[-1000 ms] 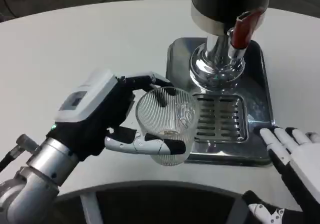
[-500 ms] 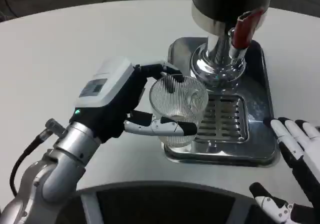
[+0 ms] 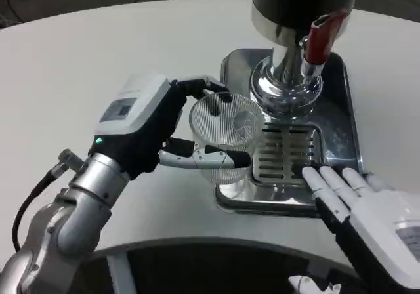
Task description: Grasp the cup under the faucet to collect the drink, then remove the cup.
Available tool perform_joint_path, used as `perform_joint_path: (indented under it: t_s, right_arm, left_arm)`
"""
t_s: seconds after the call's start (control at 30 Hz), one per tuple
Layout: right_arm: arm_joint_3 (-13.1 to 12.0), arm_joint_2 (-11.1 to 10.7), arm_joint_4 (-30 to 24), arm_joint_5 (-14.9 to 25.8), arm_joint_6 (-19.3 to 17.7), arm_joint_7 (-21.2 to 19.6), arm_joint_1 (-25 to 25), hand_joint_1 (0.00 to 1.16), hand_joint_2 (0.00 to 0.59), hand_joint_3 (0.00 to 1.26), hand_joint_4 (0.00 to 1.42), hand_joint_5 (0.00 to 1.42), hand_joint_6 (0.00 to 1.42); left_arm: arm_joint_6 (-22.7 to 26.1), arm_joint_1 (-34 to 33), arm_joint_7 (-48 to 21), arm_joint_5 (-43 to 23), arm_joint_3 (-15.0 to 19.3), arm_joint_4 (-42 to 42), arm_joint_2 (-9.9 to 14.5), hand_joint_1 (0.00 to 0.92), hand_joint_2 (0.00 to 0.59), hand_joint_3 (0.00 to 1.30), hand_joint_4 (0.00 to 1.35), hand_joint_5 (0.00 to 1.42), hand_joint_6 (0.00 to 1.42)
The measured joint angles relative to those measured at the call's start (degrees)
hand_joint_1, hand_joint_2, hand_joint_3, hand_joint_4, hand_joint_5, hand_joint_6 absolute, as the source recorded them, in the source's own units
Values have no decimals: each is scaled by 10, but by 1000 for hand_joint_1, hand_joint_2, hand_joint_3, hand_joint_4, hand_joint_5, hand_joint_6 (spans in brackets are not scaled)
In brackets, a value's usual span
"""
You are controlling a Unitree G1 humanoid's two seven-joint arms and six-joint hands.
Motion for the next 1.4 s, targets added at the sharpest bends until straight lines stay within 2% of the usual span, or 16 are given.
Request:
perform_joint_path:
  t_s: [0.3,0.6,0.9,1.4]
  right_arm:
    - [-7,32,0,0,-30,3,9,317,390,0,0,0,0]
    - [-21,51,0,2,-54,7,25,317,390,0,0,0,0]
    - [-20,55,0,2,-54,26,16,319,394,0,0,0,0]
    - [-17,57,0,2,-53,39,10,325,400,0,0,0,0]
  left_arm:
    - [0,-48,26,6,-26,69,-9,510,0,1075,1235,1424,1424]
    - [-4,-74,40,13,-50,102,-21,510,0,1075,1235,1424,1424]
    - [-10,-91,53,13,-63,134,-22,510,0,1075,1235,1424,1424]
    - [-27,-139,93,22,-87,206,-45,510,0,1075,1235,1424,1424]
